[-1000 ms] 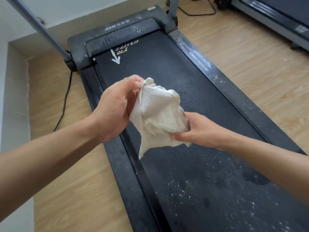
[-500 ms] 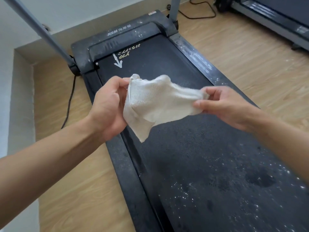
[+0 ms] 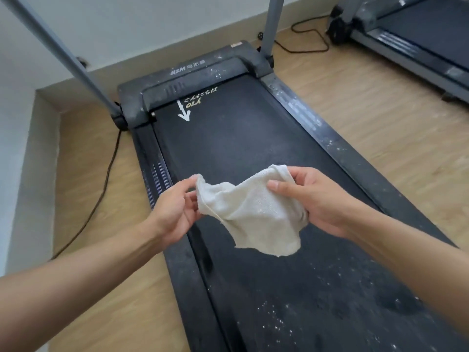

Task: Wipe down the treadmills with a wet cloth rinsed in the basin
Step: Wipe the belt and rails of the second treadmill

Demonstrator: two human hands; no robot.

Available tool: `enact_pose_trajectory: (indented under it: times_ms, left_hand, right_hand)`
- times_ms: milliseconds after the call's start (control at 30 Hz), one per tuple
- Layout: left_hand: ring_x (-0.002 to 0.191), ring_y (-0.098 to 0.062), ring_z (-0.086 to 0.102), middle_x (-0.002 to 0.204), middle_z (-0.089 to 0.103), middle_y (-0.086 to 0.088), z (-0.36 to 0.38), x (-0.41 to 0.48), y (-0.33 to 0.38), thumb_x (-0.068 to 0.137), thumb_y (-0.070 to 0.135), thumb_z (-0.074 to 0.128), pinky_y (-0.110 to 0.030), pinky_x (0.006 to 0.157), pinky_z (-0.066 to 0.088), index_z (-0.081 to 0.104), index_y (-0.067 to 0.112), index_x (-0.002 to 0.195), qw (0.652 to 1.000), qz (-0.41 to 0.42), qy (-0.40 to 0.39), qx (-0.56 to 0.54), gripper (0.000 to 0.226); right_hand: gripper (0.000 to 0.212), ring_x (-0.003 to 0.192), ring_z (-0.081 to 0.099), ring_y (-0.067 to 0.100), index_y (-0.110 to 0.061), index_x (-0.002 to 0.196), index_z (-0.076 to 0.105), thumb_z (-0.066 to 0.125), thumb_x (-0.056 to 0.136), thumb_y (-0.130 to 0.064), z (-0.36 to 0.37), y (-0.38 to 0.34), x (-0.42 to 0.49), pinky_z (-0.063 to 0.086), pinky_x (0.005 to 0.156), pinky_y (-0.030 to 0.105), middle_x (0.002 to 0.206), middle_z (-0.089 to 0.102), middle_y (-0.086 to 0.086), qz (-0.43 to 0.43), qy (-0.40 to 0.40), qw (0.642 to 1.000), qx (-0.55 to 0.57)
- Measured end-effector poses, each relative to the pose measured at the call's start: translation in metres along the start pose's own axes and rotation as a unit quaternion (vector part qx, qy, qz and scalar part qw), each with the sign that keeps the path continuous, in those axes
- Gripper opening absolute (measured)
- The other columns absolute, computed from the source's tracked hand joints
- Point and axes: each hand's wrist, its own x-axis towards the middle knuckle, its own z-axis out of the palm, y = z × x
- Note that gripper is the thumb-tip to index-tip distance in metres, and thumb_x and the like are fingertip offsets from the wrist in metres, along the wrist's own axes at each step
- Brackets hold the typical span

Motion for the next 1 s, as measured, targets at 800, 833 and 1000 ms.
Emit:
enact_pose_trajectory:
  times_ms: [800,833,1000]
  left_hand:
    - [0.121,-0.033,0.068,0.132,0.070,-0.016,0.052,-0.013,-0.014,0.093,0.012,0.070,-0.041,0.099,0.059,0.059,0.004,0.138,0.992,0.008,-0.120,-0.044,0.046]
    - [0.116,-0.030,0.070,0.131,0.071,-0.013,0.050,-0.011,-0.012,0.093,0.013,0.070,-0.041,0.094,0.061,0.059,0.008,0.136,0.994,0.021,-0.102,-0.044,0.045]
    - [0.104,-0.026,0.074,0.120,0.074,-0.005,0.032,-0.001,-0.004,0.105,0.028,0.058,-0.046,0.093,0.062,0.064,0.017,0.131,0.996,0.039,-0.049,0.060,0.029]
  right_hand:
    - [0.024,0.093,0.076,0.021,-0.010,0.118,0.072,0.058,0.104,-0.025,-0.020,-0.027,-0.006,0.063,0.072,0.033,0.107,0.077,0.008,-0.064,0.111,0.979,0.156]
    - [0.025,0.092,0.075,0.022,-0.010,0.118,0.072,0.058,0.104,-0.026,-0.024,-0.021,-0.006,0.063,0.071,0.034,0.106,0.077,0.008,-0.058,0.124,0.979,0.150]
    - [0.036,0.098,0.073,0.028,-0.005,0.130,0.068,0.058,0.106,-0.031,-0.038,0.003,-0.005,0.060,0.080,0.041,0.116,0.073,0.015,-0.032,0.161,0.979,0.121]
